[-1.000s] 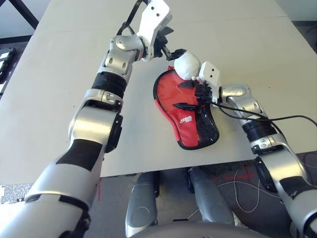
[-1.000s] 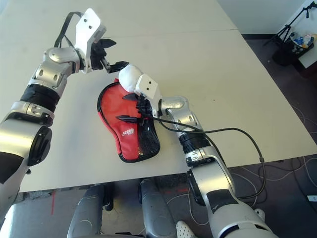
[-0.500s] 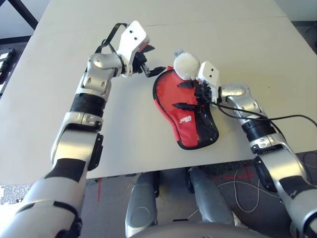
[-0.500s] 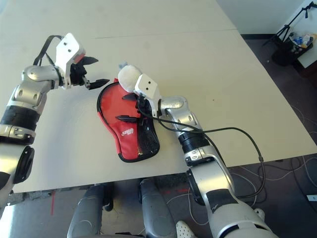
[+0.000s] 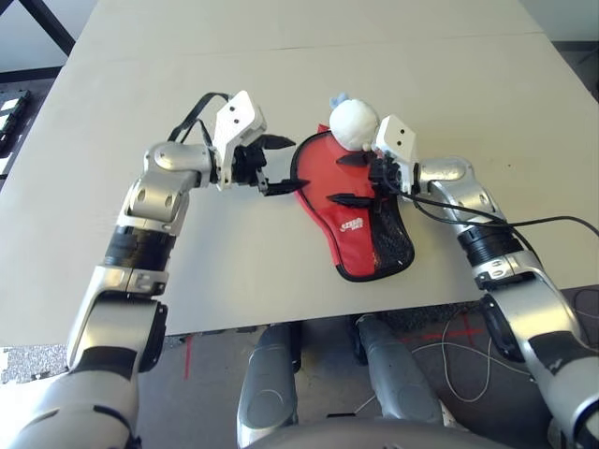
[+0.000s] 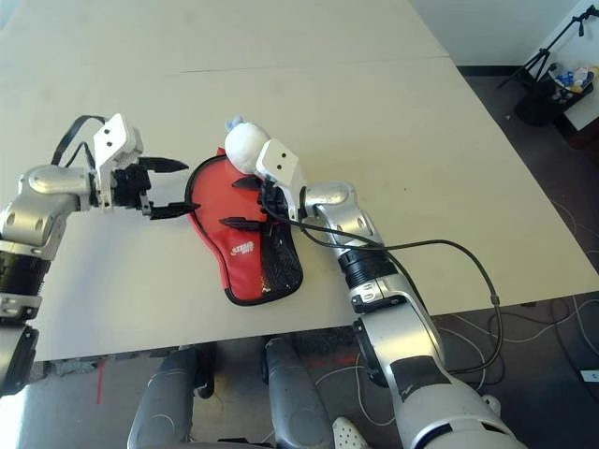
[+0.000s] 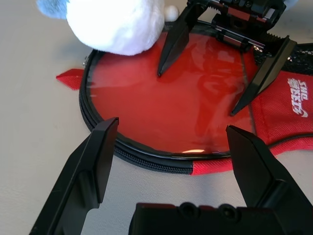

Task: Store the ping-pong paddle in its case and zip it.

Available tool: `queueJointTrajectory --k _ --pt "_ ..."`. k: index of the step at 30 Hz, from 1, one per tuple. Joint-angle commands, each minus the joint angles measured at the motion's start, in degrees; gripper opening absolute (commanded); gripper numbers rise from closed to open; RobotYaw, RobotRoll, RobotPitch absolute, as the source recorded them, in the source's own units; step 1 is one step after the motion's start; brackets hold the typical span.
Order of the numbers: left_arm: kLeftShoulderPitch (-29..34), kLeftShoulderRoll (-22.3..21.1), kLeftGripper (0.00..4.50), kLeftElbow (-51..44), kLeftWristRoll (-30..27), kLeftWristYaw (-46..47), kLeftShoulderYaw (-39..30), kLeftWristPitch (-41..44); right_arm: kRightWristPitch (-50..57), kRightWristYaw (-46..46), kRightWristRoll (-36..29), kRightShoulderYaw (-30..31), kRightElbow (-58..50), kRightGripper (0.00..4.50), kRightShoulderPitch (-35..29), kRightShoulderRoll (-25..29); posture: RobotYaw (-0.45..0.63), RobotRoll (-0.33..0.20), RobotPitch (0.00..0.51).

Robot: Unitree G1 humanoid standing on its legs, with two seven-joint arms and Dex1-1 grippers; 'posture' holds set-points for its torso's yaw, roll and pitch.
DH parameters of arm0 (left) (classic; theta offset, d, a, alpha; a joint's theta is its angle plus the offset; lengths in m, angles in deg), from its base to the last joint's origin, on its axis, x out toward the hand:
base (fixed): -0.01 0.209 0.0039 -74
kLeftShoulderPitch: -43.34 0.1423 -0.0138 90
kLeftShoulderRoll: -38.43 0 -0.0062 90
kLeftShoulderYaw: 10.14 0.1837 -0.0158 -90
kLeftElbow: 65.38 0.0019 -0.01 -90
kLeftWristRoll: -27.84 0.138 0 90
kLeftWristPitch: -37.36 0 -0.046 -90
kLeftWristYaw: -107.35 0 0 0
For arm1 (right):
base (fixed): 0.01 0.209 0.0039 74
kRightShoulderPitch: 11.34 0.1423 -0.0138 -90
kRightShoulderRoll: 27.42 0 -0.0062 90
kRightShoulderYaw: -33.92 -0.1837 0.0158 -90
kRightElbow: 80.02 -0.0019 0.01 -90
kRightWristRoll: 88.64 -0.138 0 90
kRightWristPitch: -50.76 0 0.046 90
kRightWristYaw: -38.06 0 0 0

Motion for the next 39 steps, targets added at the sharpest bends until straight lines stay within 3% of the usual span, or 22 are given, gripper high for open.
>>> queueJointTrajectory --k 1,13,39 --pt "0.6 0.9 4.47 -0.3 0.0 0.4 1.1 -0.1 1.4 0.3 2.7 2.7 3.2 4.5 -2.5 0.5 -0.02 0.0 0.302" --pt "-1.3 4.3 4.47 3.5 1.1 0.4 3.9 0.2 1.7 0.3 2.8 2.7 3.2 4.5 -2.3 0.7 -0.03 0.0 0.299" --pt "-0.6 4.5 4.47 6.5 3.5 -0.5 6.9 1.1 4.0 2.5 0.8 1.1 0.6 4.5 -1.4 2.6 -0.04 0.0 0.29"
